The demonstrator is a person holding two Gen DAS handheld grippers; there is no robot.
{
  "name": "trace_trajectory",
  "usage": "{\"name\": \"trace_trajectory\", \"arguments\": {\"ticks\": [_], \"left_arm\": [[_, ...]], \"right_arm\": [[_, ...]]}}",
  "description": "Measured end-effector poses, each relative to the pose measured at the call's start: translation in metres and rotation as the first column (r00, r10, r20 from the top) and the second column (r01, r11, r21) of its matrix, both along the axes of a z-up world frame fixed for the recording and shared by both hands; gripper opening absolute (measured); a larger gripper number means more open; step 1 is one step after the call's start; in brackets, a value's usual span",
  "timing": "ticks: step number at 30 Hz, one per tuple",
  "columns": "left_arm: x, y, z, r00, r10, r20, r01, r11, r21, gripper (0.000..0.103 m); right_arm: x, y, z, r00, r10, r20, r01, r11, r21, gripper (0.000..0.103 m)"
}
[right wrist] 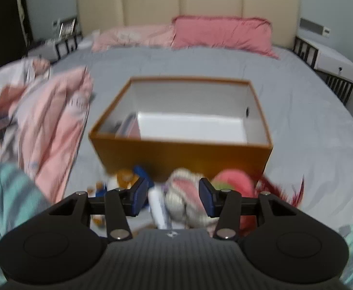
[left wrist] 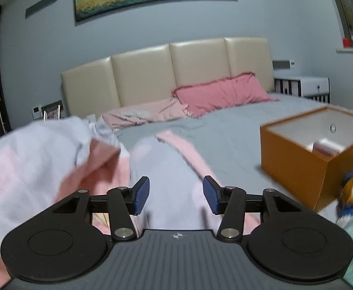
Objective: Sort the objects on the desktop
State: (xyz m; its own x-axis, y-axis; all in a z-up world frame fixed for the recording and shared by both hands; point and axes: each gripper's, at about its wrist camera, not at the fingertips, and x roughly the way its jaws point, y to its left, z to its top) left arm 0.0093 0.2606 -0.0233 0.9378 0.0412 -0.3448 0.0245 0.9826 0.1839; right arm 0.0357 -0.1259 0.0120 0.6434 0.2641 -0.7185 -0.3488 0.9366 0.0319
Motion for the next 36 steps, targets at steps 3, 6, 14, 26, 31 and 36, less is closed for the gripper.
{"name": "trace_trajectory", "arguments": {"ticks": [3, 6, 14, 26, 31, 36], "left_arm": [[0.001, -0.002, 0.012, 1.000, 0.002, -0.013, -0.002, 1.000, -0.002, 0.058], [-0.002, -0.007, 0.026, 1.000, -0.001, -0.013, 0.001, 0.999, -0.034, 0.058], [-0.006, -0.054, 0.068, 0.993, -0.114, -0.035, 0.112, 0.991, -0.071, 0.060], [0.002, -0.143, 0.056, 0.949, -0.260, -0.179, 0.249, 0.965, -0.083, 0.060], [0.005, -0.177, 0.050, 0.926, -0.283, -0.251, 0.251, 0.956, -0.152, 0.060], [0.012, -0.206, 0.039, 0.896, -0.302, -0.327, 0.227, 0.942, -0.249, 0.060]], "right_arm": [[-0.001, 0.008, -0.016, 0.998, 0.040, -0.056, -0.042, 0.999, -0.032, 0.047], [0.007, 0.019, -0.034, 0.993, 0.047, -0.104, -0.056, 0.995, -0.081, 0.042], [0.039, 0.013, -0.062, 0.964, 0.058, -0.261, -0.064, 0.998, -0.013, 0.026], [0.064, 0.011, -0.087, 0.942, 0.105, -0.319, -0.094, 0.994, 0.049, 0.027], [0.060, 0.009, -0.092, 0.938, 0.148, -0.315, -0.147, 0.989, 0.027, 0.028], [0.051, -0.010, -0.101, 0.933, 0.164, -0.321, -0.154, 0.986, 0.059, 0.016]]}}
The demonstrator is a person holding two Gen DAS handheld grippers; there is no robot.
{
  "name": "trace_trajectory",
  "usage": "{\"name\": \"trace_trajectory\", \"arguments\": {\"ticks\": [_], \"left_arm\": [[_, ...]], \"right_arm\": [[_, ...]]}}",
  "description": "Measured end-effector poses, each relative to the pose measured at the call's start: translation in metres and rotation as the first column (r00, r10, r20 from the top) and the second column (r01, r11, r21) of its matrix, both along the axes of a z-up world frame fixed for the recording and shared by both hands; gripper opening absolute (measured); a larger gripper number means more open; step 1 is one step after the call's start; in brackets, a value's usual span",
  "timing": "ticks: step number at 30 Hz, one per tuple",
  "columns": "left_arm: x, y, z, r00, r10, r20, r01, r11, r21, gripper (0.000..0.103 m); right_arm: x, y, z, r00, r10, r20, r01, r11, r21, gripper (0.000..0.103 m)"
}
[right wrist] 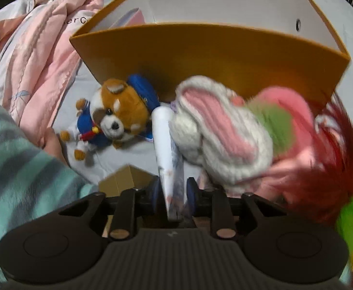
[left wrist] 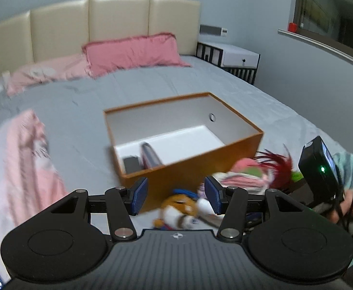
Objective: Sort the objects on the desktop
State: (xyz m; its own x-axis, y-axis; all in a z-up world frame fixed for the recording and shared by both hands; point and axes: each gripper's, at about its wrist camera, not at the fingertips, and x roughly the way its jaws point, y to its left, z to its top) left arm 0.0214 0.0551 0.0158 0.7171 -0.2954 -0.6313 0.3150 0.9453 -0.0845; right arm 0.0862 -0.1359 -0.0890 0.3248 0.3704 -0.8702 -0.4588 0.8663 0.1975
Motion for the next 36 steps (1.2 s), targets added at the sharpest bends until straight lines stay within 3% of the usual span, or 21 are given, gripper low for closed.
{"name": "trace_trajectory", "arguments": {"ticks": [6, 11, 16, 21, 27, 36], "left_arm": [[0.006, -0.033, -0.018, 0.996, -0.018, -0.090, 0.016, 1.000, -0.014, 0.060], [0.001, -0.045, -0.028, 0.992, -0.052, -0.115, 0.053, 0.999, 0.007, 0.060], [0.003, -0.060, -0.042, 0.986, -0.064, -0.156, 0.070, 0.997, 0.032, 0.060], [0.005, -0.057, -0.049, 0.976, -0.043, -0.213, 0.036, 0.999, -0.036, 0.060], [0.006, -0.059, -0.051, 0.966, -0.079, -0.246, 0.050, 0.991, -0.123, 0.060], [0.028, -0.067, -0.055, 0.956, -0.019, -0.292, -0.020, 0.991, -0.132, 0.060]], "right_arm": [[-0.008, -0.011, 0.003, 0.999, -0.006, 0.044, 0.003, 0.998, 0.070, 0.010], [-0.005, -0.024, 0.034, 0.996, -0.049, 0.072, 0.035, 0.983, 0.180, 0.009], [0.012, -0.020, 0.040, 0.997, -0.077, -0.001, 0.076, 0.974, 0.215, 0.009], [0.006, -0.028, 0.040, 0.995, -0.091, -0.043, 0.100, 0.961, 0.257, 0.016], [0.012, -0.049, 0.032, 0.971, -0.131, -0.201, 0.212, 0.860, 0.464, 0.016], [0.013, -0.049, 0.039, 0.973, -0.158, -0.170, 0.221, 0.854, 0.471, 0.020]]}}
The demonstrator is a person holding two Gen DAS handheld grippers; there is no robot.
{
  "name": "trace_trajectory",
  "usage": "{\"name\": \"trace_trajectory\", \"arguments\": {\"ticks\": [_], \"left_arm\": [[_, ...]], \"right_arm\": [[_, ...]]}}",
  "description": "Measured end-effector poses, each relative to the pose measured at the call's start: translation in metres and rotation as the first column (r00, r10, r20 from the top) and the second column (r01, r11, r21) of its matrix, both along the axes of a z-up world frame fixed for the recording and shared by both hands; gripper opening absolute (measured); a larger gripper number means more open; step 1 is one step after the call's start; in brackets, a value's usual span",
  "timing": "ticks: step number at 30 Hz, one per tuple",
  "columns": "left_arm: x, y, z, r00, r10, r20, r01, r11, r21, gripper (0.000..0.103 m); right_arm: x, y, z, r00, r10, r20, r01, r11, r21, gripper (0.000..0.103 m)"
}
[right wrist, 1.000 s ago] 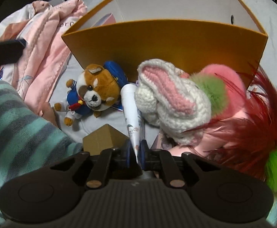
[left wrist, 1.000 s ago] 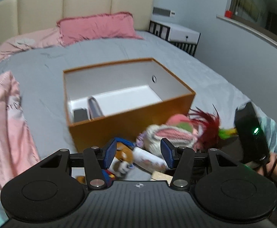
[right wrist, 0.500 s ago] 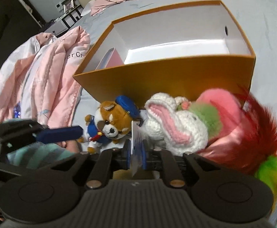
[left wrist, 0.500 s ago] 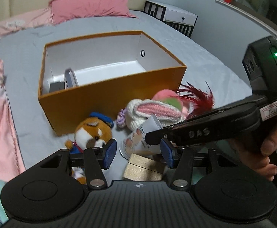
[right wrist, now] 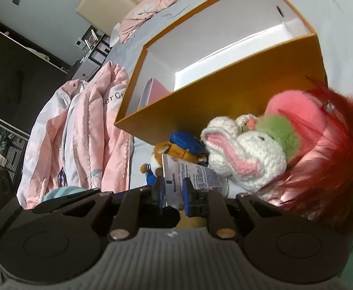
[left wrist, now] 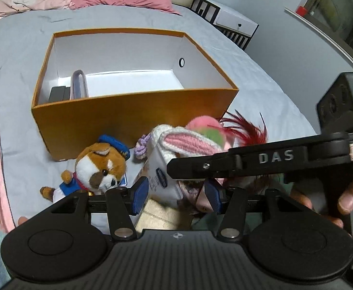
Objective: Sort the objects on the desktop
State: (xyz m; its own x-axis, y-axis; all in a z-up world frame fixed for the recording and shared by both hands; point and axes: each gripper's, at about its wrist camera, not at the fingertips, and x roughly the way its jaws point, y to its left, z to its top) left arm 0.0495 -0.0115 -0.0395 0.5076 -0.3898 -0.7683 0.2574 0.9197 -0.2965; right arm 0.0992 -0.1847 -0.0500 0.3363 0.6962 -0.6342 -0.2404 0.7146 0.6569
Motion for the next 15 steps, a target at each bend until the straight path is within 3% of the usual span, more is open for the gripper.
{"name": "trace_trajectory", "arguments": {"ticks": [4, 8, 13, 15], "left_arm": [[0.014, -0.007, -0.003, 0.997, 0.070, -0.044, -0.069, 0.997, 0.027, 0.050], [0.026, -0.013, -0.007, 0.992, 0.108, -0.064, -0.104, 0.992, 0.067, 0.039], [0.029, -0.010, -0.018, 0.986, 0.131, -0.102, -0.121, 0.988, 0.099, 0.022], [0.028, -0.005, -0.019, 0.984, 0.146, -0.097, -0.136, 0.985, 0.106, 0.018]], "right_arm": [[-0.003, -0.014, 0.013, 0.998, -0.046, 0.042, 0.048, 0.998, -0.031, 0.026], [-0.014, -0.025, 0.025, 0.992, -0.068, 0.107, 0.084, 0.985, -0.154, 0.029], [-0.033, -0.026, 0.022, 0.993, 0.023, 0.116, 0.009, 0.963, -0.269, 0.029], [-0.040, -0.019, 0.018, 0.992, 0.062, 0.109, -0.019, 0.935, -0.353, 0.030]]}}
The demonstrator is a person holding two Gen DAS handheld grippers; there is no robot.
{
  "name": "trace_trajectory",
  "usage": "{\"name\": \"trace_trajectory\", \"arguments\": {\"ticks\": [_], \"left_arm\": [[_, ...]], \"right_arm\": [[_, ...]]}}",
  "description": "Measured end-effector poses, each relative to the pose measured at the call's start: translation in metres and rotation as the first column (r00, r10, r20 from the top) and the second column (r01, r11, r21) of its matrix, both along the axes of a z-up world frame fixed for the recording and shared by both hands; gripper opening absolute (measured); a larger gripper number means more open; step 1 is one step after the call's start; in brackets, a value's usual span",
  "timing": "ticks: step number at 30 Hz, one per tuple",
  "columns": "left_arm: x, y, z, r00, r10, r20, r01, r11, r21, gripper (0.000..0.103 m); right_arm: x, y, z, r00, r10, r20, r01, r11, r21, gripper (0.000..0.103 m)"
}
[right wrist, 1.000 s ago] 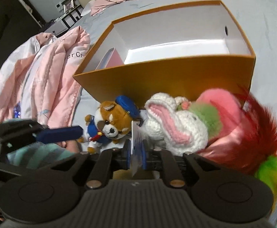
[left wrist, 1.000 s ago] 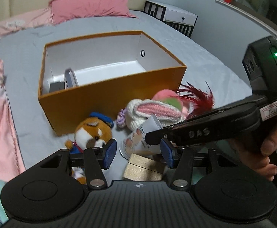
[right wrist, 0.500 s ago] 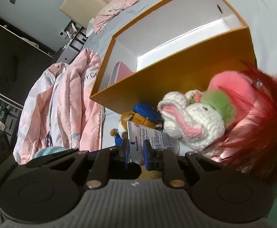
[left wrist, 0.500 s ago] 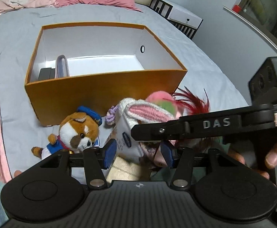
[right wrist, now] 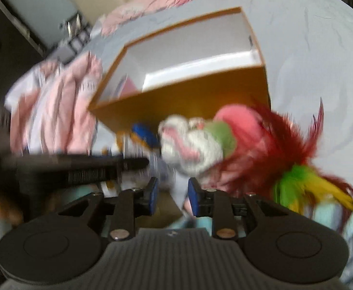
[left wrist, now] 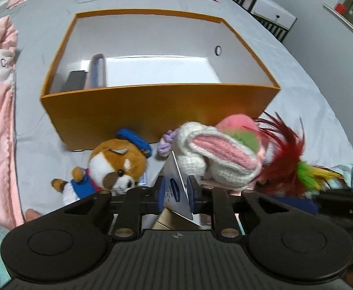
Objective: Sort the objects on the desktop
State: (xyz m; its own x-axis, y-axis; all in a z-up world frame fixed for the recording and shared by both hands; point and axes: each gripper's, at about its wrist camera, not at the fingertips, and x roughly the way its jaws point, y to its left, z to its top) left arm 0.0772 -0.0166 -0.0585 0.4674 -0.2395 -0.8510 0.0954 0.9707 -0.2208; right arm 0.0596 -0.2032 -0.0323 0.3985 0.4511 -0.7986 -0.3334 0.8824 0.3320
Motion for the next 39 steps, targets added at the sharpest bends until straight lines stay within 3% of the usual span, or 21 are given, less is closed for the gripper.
{"name": "trace_trajectory", "arguments": {"ticks": [1, 3, 8, 13, 16, 20, 27, 31, 34, 36, 39], "left_arm": [[-0.001, 0.002, 0.000, 1.000, 0.003, 0.001, -0.003, 1.000, 0.005, 0.014], [-0.002, 0.006, 0.001, 1.000, 0.014, 0.002, -0.014, 1.000, 0.003, 0.012], [-0.007, 0.009, 0.000, 1.000, 0.022, 0.007, -0.021, 1.000, -0.007, 0.011], [-0.010, 0.015, -0.001, 0.999, 0.035, 0.018, -0.034, 0.999, -0.013, 0.010], [-0.010, 0.020, -0.003, 0.999, 0.049, 0.018, -0.049, 0.999, -0.024, 0.010], [-0.009, 0.021, -0.004, 0.999, 0.049, 0.023, -0.048, 0.998, -0.035, 0.010], [-0.011, 0.023, -0.005, 0.998, 0.045, 0.032, -0.044, 0.998, -0.045, 0.010], [-0.011, 0.027, -0.005, 0.998, 0.054, 0.030, -0.052, 0.997, -0.059, 0.010], [-0.014, 0.030, -0.005, 0.998, 0.055, 0.033, -0.053, 0.997, -0.064, 0.010], [-0.015, 0.033, -0.006, 0.998, 0.062, 0.033, -0.059, 0.996, -0.067, 0.010], [-0.014, 0.035, -0.007, 0.997, 0.071, 0.030, -0.069, 0.995, -0.076, 0.010]], "right_arm": [[-0.003, 0.005, -0.003, 1.000, 0.008, 0.002, -0.008, 0.998, -0.066, 0.031], [-0.005, 0.014, -0.011, 1.000, 0.017, 0.001, -0.016, 0.987, -0.161, 0.047], [0.001, 0.032, -0.030, 0.998, 0.059, -0.023, -0.062, 0.968, -0.244, 0.072], [0.007, 0.052, -0.054, 0.995, 0.094, -0.017, -0.093, 0.916, -0.390, 0.074], [0.012, 0.055, -0.065, 0.996, 0.084, 0.000, -0.076, 0.896, -0.437, 0.078], [0.011, 0.067, -0.072, 0.988, 0.155, 0.018, -0.126, 0.859, -0.496, 0.084], [0.014, 0.096, -0.089, 0.937, 0.350, -0.015, -0.272, 0.700, -0.661, 0.085], [0.022, 0.104, -0.095, 0.917, 0.398, -0.035, -0.309, 0.650, -0.694, 0.085], [0.024, 0.098, -0.088, 0.913, 0.407, -0.036, -0.324, 0.667, -0.671, 0.078], [0.022, 0.091, -0.075, 0.913, 0.408, -0.018, -0.327, 0.705, -0.630, 0.061], [0.021, 0.081, -0.059, 0.919, 0.394, 0.016, -0.308, 0.742, -0.595, 0.051]]}}
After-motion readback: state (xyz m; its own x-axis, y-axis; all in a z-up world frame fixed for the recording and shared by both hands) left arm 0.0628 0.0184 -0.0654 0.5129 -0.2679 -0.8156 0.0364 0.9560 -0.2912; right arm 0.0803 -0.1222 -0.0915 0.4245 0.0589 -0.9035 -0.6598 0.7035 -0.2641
